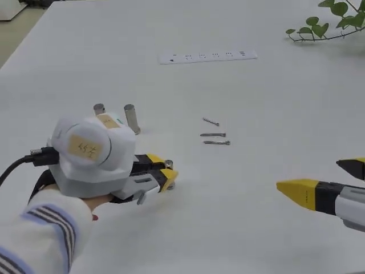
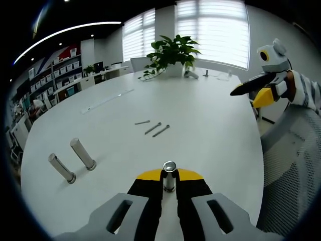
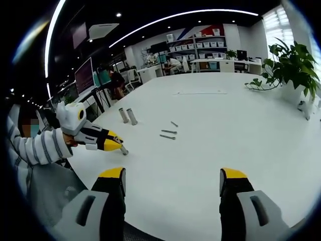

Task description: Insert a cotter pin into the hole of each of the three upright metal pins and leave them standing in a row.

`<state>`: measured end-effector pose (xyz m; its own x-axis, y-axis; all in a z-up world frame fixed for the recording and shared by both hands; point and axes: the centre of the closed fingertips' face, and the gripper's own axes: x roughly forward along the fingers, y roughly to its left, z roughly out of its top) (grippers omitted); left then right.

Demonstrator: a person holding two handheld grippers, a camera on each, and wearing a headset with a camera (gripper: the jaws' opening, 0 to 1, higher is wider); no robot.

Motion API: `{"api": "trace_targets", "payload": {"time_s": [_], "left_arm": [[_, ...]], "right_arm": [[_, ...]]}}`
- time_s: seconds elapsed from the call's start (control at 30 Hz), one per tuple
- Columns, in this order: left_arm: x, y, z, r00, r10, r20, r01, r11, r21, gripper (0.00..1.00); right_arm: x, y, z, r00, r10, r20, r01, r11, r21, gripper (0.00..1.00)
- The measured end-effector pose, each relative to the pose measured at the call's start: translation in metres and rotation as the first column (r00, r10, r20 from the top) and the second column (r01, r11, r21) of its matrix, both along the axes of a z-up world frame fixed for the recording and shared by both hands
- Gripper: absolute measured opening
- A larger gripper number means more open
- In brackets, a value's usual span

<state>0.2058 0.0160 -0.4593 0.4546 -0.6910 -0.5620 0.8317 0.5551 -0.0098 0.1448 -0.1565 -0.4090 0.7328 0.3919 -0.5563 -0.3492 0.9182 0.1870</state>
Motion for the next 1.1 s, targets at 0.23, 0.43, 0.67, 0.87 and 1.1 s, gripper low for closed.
{"api": "trace_targets", "payload": {"time_s": [0.23, 0.43, 0.67, 0.87, 1.1], "left_arm": [[-0.001, 0.002, 0.0, 1.0, 0.006, 0.021, -0.007, 1.0, 0.019, 0.07], [-0.004, 0.004, 0.009, 1.0, 0.002, 0.026, -0.003, 1.0, 0.013, 0.25], [-0.001, 0.015, 0.039, 0.999, 0.019, 0.049, -0.016, 0.999, -0.049, 0.46], [-0.008, 0.031, 0.059, 0.998, 0.013, 0.056, -0.009, 0.997, -0.075, 0.68], [-0.023, 0.046, 0.065, 1.0, 0.018, 0.012, -0.017, 0.996, -0.083, 0.81]], "right_arm": [[-0.004, 0.003, 0.005, 1.0, 0.0, 0.013, 0.0, 1.0, -0.003, 0.74], [-0.006, 0.002, 0.011, 1.0, -0.005, 0.029, 0.005, 1.0, -0.009, 0.74], [-0.007, 0.001, 0.013, 0.999, -0.008, 0.036, 0.008, 1.0, -0.013, 0.74], [-0.005, 0.002, 0.016, 0.999, -0.002, 0.041, 0.003, 1.0, -0.018, 0.74], [-0.003, 0.004, 0.018, 0.999, 0.01, 0.044, -0.009, 1.0, -0.028, 0.74]]}}
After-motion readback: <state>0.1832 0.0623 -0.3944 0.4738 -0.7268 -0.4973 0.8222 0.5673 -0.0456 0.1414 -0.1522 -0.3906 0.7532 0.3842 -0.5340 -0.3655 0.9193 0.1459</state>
